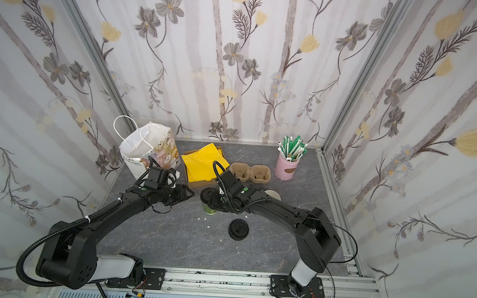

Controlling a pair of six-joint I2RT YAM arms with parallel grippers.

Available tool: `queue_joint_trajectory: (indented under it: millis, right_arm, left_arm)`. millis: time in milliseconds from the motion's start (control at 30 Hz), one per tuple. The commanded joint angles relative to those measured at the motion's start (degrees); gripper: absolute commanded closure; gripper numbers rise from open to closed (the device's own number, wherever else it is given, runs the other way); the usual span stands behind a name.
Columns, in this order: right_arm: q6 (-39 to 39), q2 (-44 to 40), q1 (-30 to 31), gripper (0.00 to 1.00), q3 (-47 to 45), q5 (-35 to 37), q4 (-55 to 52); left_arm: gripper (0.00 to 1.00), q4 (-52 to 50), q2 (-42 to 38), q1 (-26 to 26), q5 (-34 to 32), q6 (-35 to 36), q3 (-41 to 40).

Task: Pack a coffee takeout order
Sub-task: Close the lid on the coffee cup.

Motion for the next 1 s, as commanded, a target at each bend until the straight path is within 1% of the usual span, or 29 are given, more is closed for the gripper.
queue_joint_trajectory:
  millis: [0,200,467,600,667,967]
  right_arm:
    - [0.9,-1.3,-0.3,0.65,-0.5,1.2,2.6]
    - [2.2,-3.2,-0.6,0.65,-3.3,1.3,2.5]
    - [4.2,-5.3,-1.8,0.66,-7.2,2.8,3.8]
    - [4.3,-5.1,-1.8,0.66,-7.4,2.5,5.0]
    - [4.2,-4.9,-3.8,0.66,-7.3,2.6,5.2]
    - [4.3,-4.8,-5.1,0.65,-7.3,1.7,6.8]
  left_arm:
    - [0.46,-0.1,-0.4,0.0,1.2,0.3,0.7]
    - [0.46,-0.1,-0.5,-0.3,2.3,0.6,2.4]
    - [0.45,-0.1,1.5,-1.5,3.6,2.3,4.1]
    - [0.46,-0.2,2.6,-2.5,4.0,2.3,4.2]
    - [0.46,-0.1,3.0,-2.8,3.9,2.3,4.3]
    - [0.46,-0.1,4.0,-3.4,2.8,1.7,4.0]
